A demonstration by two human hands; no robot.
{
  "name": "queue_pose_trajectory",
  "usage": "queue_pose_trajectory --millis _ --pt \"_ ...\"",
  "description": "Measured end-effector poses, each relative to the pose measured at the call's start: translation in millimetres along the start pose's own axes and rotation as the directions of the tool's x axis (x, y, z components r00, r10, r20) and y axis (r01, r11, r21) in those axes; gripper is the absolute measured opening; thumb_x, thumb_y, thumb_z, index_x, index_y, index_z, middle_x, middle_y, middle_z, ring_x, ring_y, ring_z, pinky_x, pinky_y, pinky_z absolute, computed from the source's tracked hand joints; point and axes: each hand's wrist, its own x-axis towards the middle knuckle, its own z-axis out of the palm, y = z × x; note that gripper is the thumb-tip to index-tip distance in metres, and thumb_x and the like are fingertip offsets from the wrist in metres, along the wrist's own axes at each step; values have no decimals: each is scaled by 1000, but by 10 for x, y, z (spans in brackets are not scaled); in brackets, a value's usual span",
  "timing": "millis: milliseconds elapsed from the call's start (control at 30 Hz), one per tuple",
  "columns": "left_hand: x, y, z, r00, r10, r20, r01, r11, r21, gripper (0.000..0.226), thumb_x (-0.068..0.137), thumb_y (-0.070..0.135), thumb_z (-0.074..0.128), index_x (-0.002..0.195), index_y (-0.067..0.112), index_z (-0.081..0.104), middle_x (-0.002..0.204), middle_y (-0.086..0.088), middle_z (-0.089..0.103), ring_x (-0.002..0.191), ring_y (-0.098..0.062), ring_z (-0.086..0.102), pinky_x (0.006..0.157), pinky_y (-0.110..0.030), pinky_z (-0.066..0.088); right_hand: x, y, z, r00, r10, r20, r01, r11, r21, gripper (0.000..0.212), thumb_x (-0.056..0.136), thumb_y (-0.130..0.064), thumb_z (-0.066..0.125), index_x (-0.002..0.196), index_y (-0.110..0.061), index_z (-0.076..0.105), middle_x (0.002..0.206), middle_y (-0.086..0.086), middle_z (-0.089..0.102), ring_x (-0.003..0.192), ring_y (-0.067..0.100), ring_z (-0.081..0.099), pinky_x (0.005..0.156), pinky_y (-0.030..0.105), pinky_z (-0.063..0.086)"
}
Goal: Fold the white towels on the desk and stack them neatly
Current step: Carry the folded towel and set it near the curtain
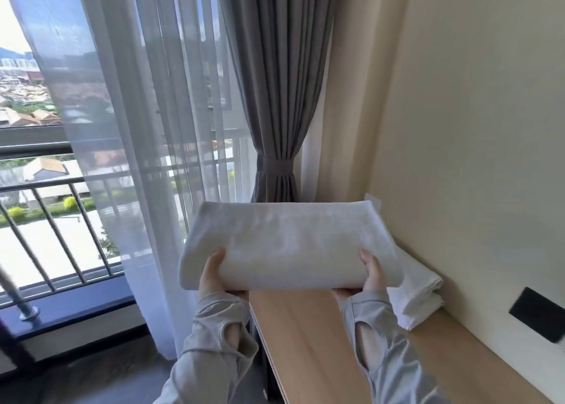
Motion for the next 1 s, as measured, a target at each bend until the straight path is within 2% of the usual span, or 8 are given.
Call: queue_pose_trajectory --millis 300,433,533,600,700,767,900,1000 --pt "810 -213 523 998 -46 52 43 998 54 38 79 20 68 114 13 56 105 -6 64 96 -25 62 84 -40 50 701 -89 222 995 -66 -70 70 996 47 21 74 -25 70 93 -19 64 93 6 68 86 28 65 72 46 55" --pt "1274 -330 749 989 -129 76 119 985 126 25 78 21 69 98 17 56 112 -8 62 107 -31 59 97 -51 45 987 -135 331 984 -113 -139 125 989 84 21 73 -25 71 92 -19 62 95 7 66 88 30 64 77 51 54" --pt "1627 -366 965 969 -222 112 201 964 175 35 74 23 72 105 18 56 117 -10 61 108 -35 58 97 -55 44 1187 -135 442 969 -164 -184 187 975 120 19 75 -25 71 90 -18 61 91 7 66 82 28 63 54 42 56" --pt "1837 -375 1132 954 -270 131 239 948 212 45 72 24 73 114 19 55 116 -11 61 105 -35 59 94 -53 46 1307 -120 522 959 -183 -218 220 963 157 19 76 -25 71 90 -16 62 81 9 69 78 29 63 47 40 54" --pt "2113 -423 1356 945 -294 145 249 932 264 26 72 23 74 89 24 55 94 -7 62 86 -30 61 71 -46 53 1476 -102 638 931 -260 -258 306 939 159 21 77 -25 71 94 -14 64 90 9 69 87 30 64 62 43 55" --pt "2254 -466 1503 932 -329 154 274 915 297 26 71 24 74 84 22 52 90 -5 61 81 -26 60 64 -39 51 1550 -99 693 899 -314 -304 373 914 161 20 77 -24 72 92 -14 64 94 9 68 88 30 65 71 46 55" --pt "2430 -633 1749 867 -477 142 386 825 414 30 70 28 77 85 19 52 94 -6 61 91 -28 61 87 -45 51 1599 -178 663 837 -373 -399 466 869 166 26 75 -26 73 94 -12 63 94 10 67 88 30 65 71 45 55" --pt "2429 -839 1887 827 -544 144 431 776 460 30 69 27 78 85 19 53 92 -6 63 92 -28 62 92 -45 50 1612 -312 568 790 -435 -433 537 831 145 19 78 -26 70 90 -12 64 95 10 67 90 31 65 80 48 54"
